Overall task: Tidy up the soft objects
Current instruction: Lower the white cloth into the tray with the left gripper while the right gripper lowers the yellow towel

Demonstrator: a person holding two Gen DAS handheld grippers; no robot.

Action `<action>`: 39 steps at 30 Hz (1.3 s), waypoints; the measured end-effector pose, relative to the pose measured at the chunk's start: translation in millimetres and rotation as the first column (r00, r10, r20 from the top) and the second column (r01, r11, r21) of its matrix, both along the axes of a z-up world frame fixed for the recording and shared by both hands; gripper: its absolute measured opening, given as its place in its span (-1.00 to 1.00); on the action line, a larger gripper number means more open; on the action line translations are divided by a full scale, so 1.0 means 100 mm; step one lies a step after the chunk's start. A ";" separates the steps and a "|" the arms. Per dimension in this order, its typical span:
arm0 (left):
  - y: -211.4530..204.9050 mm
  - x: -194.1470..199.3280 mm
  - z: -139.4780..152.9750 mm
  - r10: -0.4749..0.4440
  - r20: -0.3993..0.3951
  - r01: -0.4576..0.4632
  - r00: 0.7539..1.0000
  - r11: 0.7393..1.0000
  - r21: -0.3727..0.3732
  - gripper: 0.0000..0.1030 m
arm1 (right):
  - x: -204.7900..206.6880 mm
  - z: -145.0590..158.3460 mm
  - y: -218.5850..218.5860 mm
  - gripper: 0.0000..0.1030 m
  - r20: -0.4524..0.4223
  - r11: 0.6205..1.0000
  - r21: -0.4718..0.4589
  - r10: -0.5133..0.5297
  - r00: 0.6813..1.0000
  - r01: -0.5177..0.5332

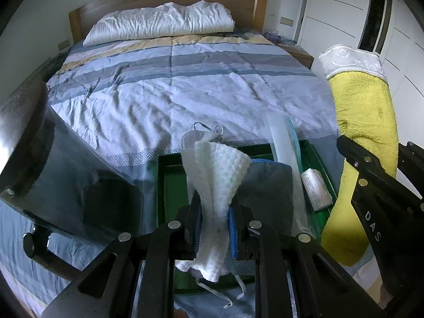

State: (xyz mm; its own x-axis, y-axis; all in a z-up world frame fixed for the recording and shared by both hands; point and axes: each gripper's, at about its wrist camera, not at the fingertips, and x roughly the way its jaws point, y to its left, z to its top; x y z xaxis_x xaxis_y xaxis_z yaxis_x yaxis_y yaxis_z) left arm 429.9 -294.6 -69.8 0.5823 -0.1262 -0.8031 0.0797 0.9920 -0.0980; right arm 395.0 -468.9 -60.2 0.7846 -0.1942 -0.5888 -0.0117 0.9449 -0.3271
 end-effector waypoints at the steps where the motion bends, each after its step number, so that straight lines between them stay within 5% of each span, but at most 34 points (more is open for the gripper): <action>1: -0.01 0.00 -0.01 0.002 0.000 -0.002 1.000 1.000 0.002 -0.73 | 0.02 0.00 0.00 -0.62 -0.001 1.000 -0.001 0.000 1.000 0.000; 39: -0.04 0.21 -0.41 0.070 -0.050 -0.069 0.996 0.998 0.013 -0.72 | 0.53 -0.65 0.00 -0.60 -0.096 0.994 -0.101 0.031 0.995 -0.040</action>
State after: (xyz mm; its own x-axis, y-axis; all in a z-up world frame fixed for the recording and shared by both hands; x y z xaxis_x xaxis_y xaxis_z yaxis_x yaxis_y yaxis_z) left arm 450.7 -298.4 -110.8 0.5479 -0.0778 -0.8329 0.0057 0.9960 -0.0893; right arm 447.8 -469.1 -125.2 0.7339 -0.2304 -0.6390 -0.0801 0.9048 -0.4182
